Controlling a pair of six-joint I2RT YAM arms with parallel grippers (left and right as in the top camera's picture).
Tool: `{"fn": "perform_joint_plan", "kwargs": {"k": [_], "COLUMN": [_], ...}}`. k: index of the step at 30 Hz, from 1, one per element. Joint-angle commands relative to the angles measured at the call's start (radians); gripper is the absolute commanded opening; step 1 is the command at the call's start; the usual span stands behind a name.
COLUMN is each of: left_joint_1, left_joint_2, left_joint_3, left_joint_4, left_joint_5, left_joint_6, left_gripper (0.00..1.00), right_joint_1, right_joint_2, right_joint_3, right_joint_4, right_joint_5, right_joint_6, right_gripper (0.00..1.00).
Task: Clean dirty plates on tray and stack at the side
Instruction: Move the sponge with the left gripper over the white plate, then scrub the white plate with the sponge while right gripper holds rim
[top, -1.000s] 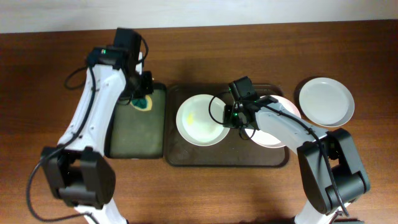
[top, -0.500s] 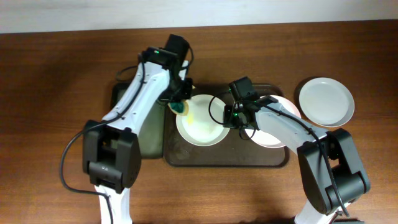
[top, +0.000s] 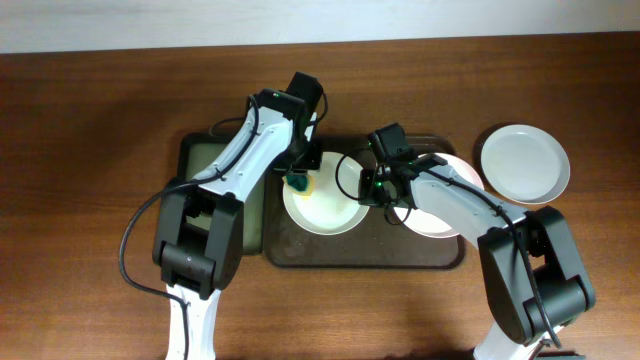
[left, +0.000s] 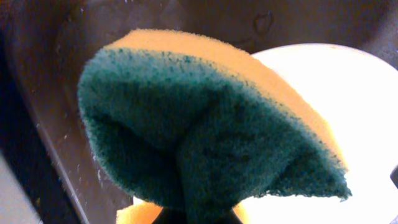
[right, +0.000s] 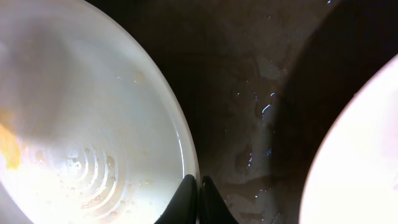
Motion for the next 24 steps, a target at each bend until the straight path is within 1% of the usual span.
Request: {"fn": "perform_joint_plan", "kwargs": {"k": [1, 7, 14, 24], "left_joint_1": [-0.002, -0.002, -0.014, -0.024], "left_joint_2": [0.016, 0.018, 0.02, 0.02], "left_joint_3": [-0.06, -0.198, -0.309, -0.318], "left_joint_4": [0.044, 0.188, 0.299, 0.315], "left_joint_5": [-0.015, -0.014, -0.014, -0.015], "left_joint_6": [-0.011, -0.011, -0.011, -0.01], "left_gripper": [0.0, 0.0, 0.0, 0.0], "right_joint_1": [0.005, 0.005, 0.006, 0.006], "right_joint_2": [0.007, 0.008, 0.008, 0.008], "right_joint_3": [-0.005, -0.005, -0.005, -0.005], "right_joint_4": [-0.002, -0.002, -0.002, -0.009], "right_joint_5": [-0.003, -0.003, -0.003, -0.002], "right_joint_6": [-0.002, -0.002, -0.002, -0.01], "right_gripper": [0.04, 0.04, 0.04, 0.04]}}
